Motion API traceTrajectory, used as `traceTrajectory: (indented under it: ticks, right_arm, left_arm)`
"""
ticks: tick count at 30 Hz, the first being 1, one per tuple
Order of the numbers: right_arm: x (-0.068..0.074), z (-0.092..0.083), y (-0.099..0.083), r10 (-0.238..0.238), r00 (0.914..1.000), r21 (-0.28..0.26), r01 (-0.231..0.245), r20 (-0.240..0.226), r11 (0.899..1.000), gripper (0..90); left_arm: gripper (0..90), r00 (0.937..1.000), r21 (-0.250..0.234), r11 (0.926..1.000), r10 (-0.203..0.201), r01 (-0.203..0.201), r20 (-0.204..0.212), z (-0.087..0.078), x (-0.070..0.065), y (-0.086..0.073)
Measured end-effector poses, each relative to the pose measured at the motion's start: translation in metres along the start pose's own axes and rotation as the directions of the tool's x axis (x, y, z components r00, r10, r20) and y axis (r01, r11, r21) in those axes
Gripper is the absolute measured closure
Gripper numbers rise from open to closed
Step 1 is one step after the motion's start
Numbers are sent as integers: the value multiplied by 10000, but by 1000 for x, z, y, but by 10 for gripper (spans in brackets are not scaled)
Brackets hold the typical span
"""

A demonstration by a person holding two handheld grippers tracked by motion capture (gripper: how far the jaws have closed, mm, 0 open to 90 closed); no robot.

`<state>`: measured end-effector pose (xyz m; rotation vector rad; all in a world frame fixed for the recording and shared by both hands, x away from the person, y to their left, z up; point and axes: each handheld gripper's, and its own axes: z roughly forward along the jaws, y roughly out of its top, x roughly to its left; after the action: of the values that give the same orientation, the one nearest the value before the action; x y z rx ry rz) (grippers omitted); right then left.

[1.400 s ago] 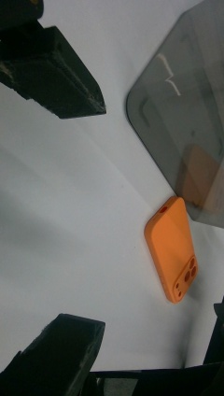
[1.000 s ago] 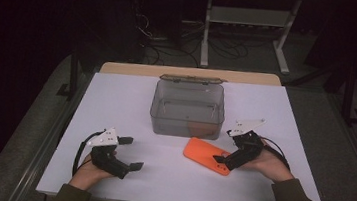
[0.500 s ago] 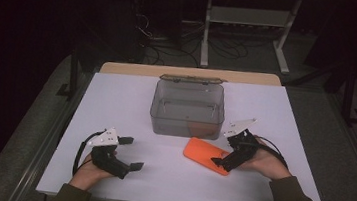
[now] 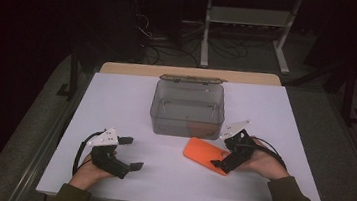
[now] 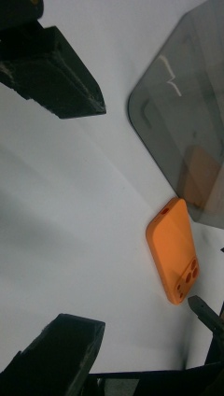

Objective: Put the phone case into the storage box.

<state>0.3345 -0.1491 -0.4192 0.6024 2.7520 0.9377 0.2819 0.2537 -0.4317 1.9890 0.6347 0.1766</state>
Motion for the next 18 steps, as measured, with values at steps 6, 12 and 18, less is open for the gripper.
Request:
traceTrajectory:
  ticks: [6, 12, 18]
  right_arm:
    - [1, 5, 0, -150, 9999, 212, 150, -11, 9997, 0]
    - [3, 10, 1, -235, 9997, 410, 237, -64, 9989, 0]
    - [4, 15, 1, -325, 9994, 629, 331, -107, 9975, 0]
  left_arm:
    - [0, 10000, -7, 10000, -8, 8, 9, 0, 0, 0]
    - [0, 10000, -25, 10000, -21, 22, 16, 0, 0, 0]
    - [0, 10000, -30, 10000, -21, 21, 30, 0, 0, 0]
